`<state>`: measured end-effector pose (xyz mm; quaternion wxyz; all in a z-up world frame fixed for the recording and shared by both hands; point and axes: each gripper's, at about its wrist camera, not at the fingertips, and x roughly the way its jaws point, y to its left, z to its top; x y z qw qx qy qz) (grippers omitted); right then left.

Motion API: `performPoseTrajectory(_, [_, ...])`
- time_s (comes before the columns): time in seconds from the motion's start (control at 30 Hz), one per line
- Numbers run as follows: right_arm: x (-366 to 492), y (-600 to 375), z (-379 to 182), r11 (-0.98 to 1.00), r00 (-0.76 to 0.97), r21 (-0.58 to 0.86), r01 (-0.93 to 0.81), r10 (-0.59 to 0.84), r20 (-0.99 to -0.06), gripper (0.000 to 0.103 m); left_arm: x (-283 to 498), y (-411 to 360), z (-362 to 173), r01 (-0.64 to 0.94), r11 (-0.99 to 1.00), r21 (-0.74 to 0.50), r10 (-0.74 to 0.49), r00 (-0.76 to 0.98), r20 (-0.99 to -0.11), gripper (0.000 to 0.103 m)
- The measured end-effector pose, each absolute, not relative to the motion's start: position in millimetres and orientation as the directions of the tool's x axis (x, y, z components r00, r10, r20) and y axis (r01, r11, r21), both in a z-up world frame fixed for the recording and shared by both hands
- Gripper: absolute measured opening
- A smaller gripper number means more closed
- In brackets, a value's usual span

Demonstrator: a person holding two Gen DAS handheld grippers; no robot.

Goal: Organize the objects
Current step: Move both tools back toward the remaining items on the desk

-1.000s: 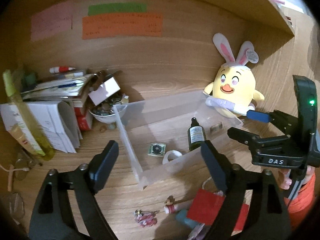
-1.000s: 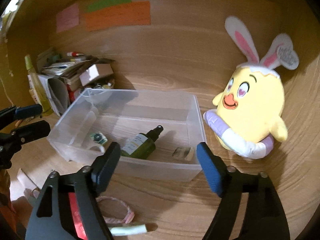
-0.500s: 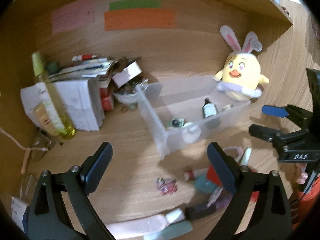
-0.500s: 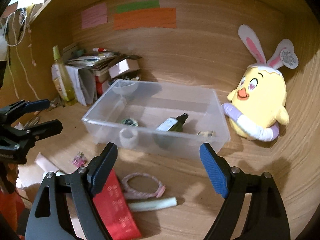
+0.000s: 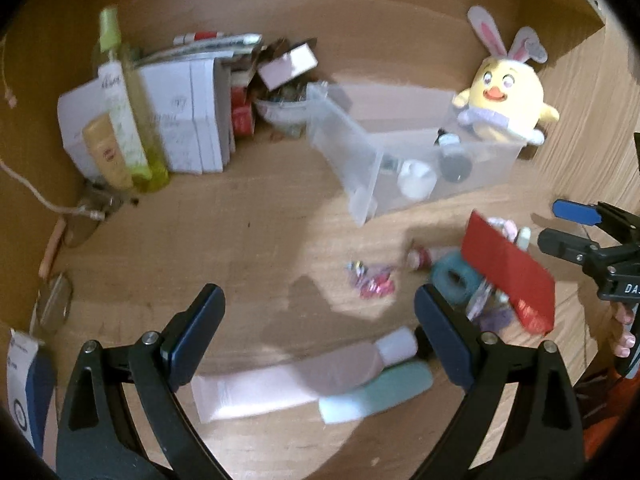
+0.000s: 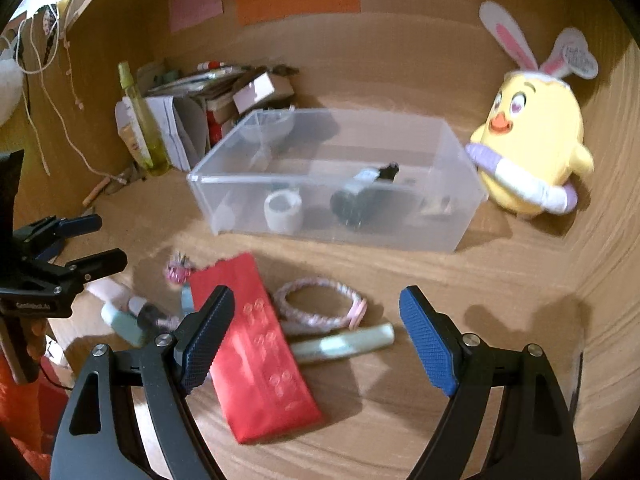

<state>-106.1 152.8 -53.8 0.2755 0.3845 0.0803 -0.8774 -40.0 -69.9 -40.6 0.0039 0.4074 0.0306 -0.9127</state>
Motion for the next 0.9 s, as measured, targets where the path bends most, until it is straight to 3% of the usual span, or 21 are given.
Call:
performPoseTrajectory(0.43, [-87.8,144.4,-78.0,-0.827,-0.477,0.128,0.548,-0.435,-0.764,0.082,-22.3,-82.4,-73.2,0.031,-0.996,-0.080,0.047,-0.588,-0.807,0.097])
performPoseTrajectory(0.9, [-83.0,132.5,-84.8,-0.849,-0.529,0.059,0.526,-0.380,-0.759,0.081,-32.5,-97.0,-80.3,0.080,-0.991,-0.104,0.037,-0.594,-0.804,0.096])
